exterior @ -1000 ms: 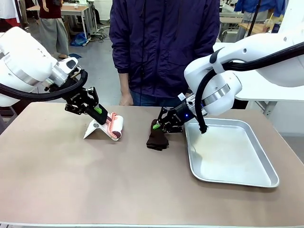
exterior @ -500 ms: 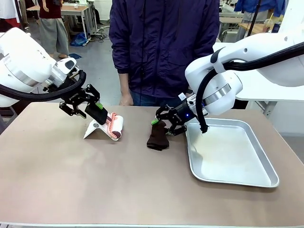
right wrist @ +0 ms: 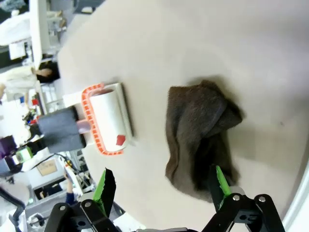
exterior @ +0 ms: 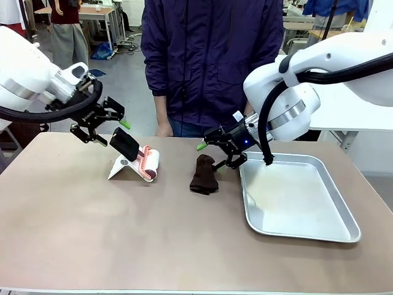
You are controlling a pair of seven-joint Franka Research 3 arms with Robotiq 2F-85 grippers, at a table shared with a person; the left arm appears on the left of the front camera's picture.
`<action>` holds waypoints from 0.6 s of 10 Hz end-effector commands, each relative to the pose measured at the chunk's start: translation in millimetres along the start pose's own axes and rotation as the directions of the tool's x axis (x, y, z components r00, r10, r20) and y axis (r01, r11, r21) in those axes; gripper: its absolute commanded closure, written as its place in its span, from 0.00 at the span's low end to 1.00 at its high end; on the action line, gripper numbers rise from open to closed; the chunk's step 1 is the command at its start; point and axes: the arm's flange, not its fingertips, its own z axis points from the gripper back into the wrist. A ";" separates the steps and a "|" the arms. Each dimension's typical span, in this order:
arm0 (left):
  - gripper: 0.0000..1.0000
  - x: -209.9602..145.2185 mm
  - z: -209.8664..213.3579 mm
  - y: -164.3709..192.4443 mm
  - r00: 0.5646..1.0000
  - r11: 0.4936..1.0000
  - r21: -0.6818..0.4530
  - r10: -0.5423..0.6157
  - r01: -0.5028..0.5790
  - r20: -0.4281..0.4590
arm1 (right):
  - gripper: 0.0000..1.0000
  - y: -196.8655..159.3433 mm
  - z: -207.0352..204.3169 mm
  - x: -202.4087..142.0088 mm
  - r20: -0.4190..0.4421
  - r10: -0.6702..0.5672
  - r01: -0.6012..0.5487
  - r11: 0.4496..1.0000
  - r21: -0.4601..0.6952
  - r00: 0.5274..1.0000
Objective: Clean the surface of the table.
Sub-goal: Return the Lint Roller and towel to their original positions.
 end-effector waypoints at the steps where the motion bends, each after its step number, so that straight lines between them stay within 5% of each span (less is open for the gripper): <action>1: 0.00 -21.8 38.4 26.7 1.000 0.990 -0.142 -0.018 0.016 -0.014 | 0.00 -11.4 45.1 -24.4 -0.011 0.051 -0.050 0.993 0.111 0.999; 4: 0.00 -64.2 82.1 76.3 1.000 0.917 -0.399 -0.015 0.009 -0.012 | 0.00 -38.1 111.3 -67.0 -0.119 0.071 -0.024 0.935 0.354 0.990; 6: 0.00 -84.9 96.3 124.3 1.000 0.793 -0.609 0.016 -0.006 0.012 | 0.00 -61.2 152.8 -106.2 -0.162 0.163 -0.048 0.834 0.549 0.973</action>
